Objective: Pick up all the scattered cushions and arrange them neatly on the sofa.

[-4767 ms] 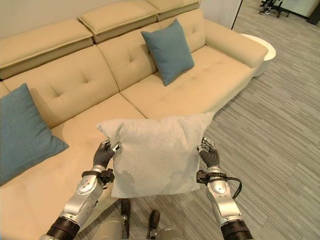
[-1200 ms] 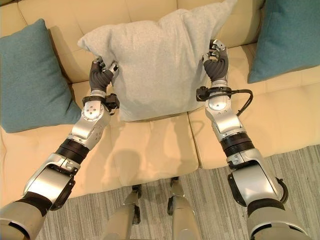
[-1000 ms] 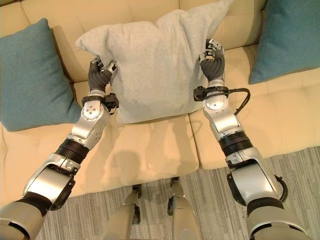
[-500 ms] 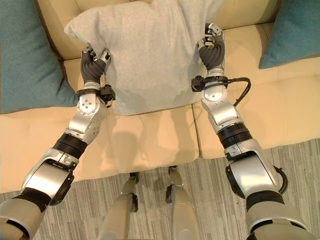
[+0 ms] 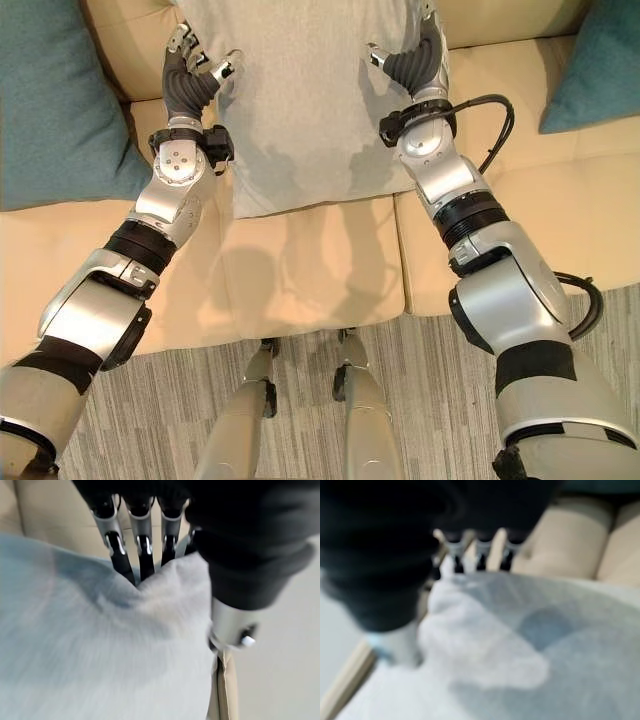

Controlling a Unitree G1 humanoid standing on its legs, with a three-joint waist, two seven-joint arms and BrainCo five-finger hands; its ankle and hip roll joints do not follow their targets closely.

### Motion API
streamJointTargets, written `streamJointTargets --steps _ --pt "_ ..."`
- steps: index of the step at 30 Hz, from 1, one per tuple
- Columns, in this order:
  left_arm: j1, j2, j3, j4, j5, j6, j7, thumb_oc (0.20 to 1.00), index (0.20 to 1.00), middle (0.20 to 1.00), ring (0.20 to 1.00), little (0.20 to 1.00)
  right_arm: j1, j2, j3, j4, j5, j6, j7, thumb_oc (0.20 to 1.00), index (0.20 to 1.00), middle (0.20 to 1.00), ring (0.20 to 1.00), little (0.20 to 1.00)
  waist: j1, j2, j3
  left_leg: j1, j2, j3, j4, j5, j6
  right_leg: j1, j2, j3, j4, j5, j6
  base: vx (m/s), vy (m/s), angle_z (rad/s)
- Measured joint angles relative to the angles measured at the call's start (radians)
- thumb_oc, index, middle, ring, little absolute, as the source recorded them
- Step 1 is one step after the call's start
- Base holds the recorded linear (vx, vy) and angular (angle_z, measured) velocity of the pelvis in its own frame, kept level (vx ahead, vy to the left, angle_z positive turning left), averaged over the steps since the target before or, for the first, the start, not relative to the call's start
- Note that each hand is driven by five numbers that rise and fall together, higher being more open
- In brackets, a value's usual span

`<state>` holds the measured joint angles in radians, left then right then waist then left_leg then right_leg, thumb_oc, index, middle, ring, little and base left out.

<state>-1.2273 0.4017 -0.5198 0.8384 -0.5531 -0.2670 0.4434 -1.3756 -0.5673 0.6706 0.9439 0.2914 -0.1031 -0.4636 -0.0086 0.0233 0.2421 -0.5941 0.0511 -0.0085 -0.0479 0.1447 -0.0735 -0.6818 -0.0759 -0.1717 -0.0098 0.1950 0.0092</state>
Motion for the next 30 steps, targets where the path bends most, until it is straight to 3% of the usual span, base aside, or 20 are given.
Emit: streamJointTargets --steps 10,16,21,22,23,27,30 --pt "-0.069 0.109 -0.019 0.048 0.078 0.045 0.014 1.000 1.000 1.000 1.000 1.000 -0.040 -0.061 -0.038 0.032 0.021 0.020 -0.005 1.000 1.000 1.000 1.000 1.000 0.005 -0.001 0.002 0.018 -0.002 -0.003 0.005 0.001 -0.002 0.005 -0.012 -0.006 0.048 -0.020 0.002 -0.01 0.005 0.03" --pt "-0.003 0.257 0.061 -0.006 0.110 0.049 0.020 1.000 1.000 1.000 1.000 1.000 0.008 -0.245 -0.134 0.000 0.021 0.021 -0.013 1.000 1.000 1.000 1.000 1.000 0.006 -0.004 0.004 0.056 -0.005 -0.004 -0.002 0.003 0.001 0.041 -0.012 -0.004 0.049 -0.022 0.003 0.07 0.010 0.03" --pt "0.260 0.310 0.188 -0.203 0.110 0.045 -0.009 1.000 1.000 1.000 1.000 1.000 0.263 -0.369 -0.276 -0.161 0.021 0.019 -0.007 1.000 1.000 1.000 1.000 1.000 -0.003 -0.006 0.003 0.171 0.000 -0.004 -0.041 0.001 0.003 0.151 -0.009 -0.005 0.030 -0.042 0.018 0.10 0.002 -0.01" --pt "0.341 0.351 0.193 -0.225 0.111 0.045 -0.032 1.000 1.000 1.000 1.000 1.000 0.359 -0.413 -0.314 -0.174 0.021 0.020 0.017 1.000 1.000 1.000 1.000 1.000 -0.007 -0.012 -0.002 0.190 0.001 -0.003 -0.041 -0.005 0.006 0.171 -0.009 -0.005 0.023 -0.044 0.021 0.19 -0.010 -0.01" --pt "0.444 0.374 0.255 -0.308 0.115 0.055 -0.070 1.000 1.000 1.000 1.000 1.000 0.474 -0.425 -0.403 -0.248 0.015 0.016 0.052 1.000 1.000 1.000 1.000 1.000 -0.009 -0.013 -0.001 0.197 0.002 -0.002 -0.041 -0.010 0.009 0.180 -0.009 -0.005 0.023 -0.048 0.026 0.19 -0.013 -0.02" --pt "0.759 0.427 0.367 -0.448 0.145 0.066 -0.170 1.000 1.000 1.000 1.000 1.000 0.799 -0.412 -0.510 -0.340 -0.019 0.009 0.150 1.000 1.000 1.000 1.000 1.000 -0.009 -0.014 -0.001 0.300 0.004 -0.002 -0.042 -0.037 0.009 0.286 0.000 -0.006 0.008 -0.067 0.023 0.11 -0.017 -0.02" --pt "1.005 0.439 0.444 -0.543 0.175 0.067 -0.237 1.000 1.000 1.000 1.000 1.000 1.001 -0.333 -0.607 -0.405 -0.061 0.005 0.200 1.000 1.000 1.000 1.000 1.000 -0.012 -0.018 -0.008 0.358 0.012 0.000 -0.042 -0.054 0.007 0.348 0.003 -0.007 0.002 -0.083 0.030 0.09 -0.011 0.00"
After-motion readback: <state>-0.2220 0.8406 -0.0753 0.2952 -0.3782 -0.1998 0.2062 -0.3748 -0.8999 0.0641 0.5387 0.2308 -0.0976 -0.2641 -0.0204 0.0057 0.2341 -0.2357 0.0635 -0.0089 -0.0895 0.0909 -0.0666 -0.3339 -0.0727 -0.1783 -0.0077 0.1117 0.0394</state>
